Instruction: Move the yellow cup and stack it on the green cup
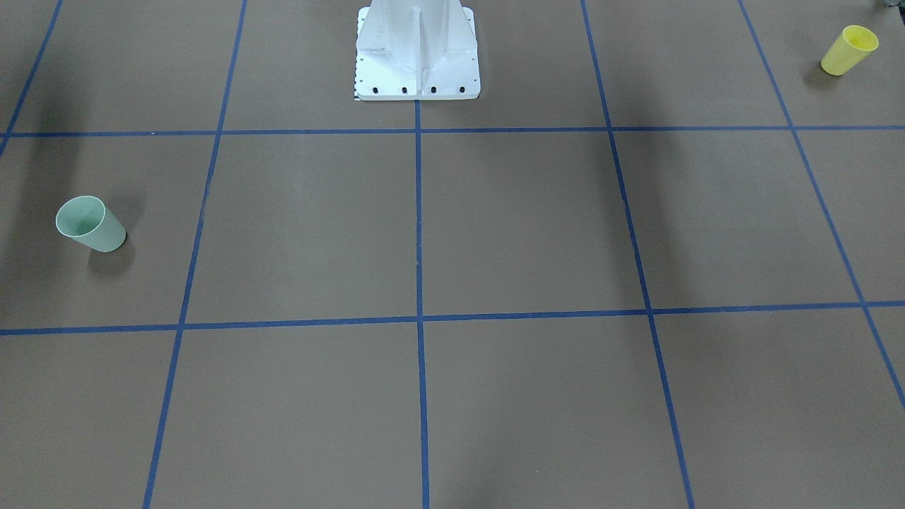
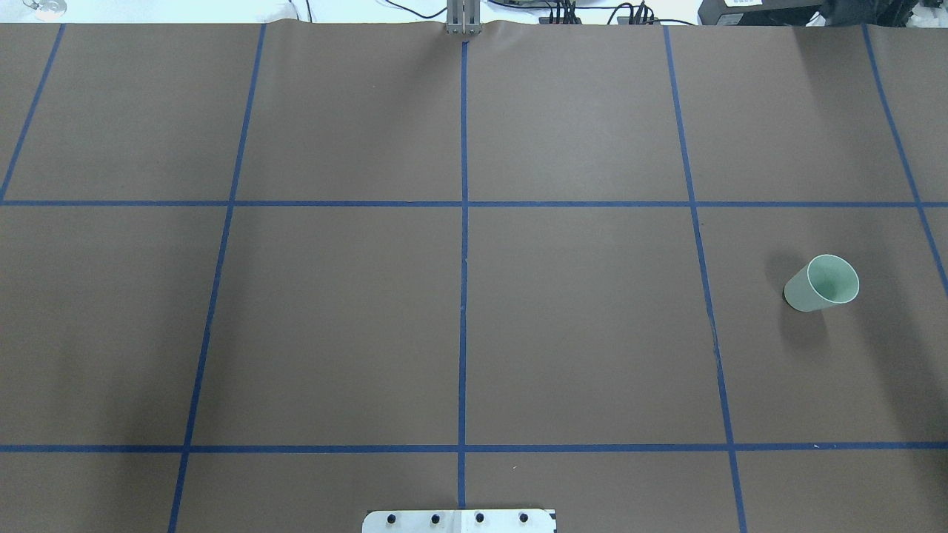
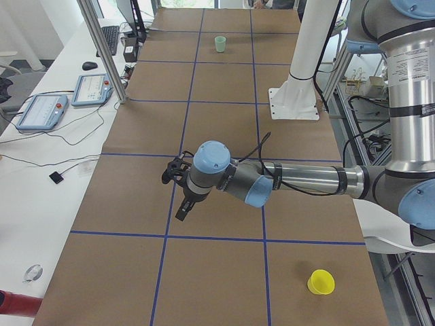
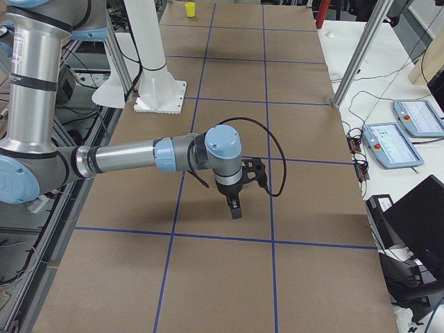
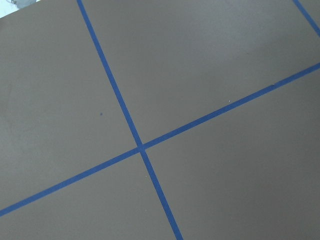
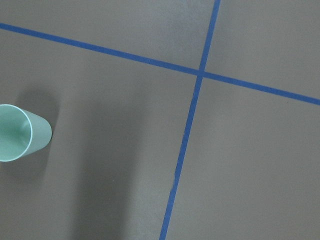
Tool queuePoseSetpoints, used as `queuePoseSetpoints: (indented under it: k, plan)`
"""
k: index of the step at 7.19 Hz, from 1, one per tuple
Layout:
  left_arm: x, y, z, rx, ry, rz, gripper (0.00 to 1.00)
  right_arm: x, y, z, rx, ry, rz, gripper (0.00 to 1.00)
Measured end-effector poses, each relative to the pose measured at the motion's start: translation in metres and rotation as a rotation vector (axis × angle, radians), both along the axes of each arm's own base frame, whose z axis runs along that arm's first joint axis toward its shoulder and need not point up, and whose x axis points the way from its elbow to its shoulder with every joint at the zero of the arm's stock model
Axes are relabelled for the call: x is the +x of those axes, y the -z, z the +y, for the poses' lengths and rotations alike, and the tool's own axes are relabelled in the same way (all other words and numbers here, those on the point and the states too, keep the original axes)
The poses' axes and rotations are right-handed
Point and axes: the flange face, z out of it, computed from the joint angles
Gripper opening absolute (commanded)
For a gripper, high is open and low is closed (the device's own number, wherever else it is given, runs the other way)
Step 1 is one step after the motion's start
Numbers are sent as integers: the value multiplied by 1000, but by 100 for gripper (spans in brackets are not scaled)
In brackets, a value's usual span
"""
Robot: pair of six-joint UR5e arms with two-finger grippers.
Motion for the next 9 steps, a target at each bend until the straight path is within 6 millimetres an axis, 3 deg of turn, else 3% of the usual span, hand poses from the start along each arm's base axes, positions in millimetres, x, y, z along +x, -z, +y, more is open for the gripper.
queuePoseSetpoints:
  k: [4,9]
  plan:
    - [-5,31,-22,49,107,-14,100,0,-8,5,17,11,-1,100]
    - [-35,30,-39,-113,615,-178,100,-1,-30,32,29,57,2,100]
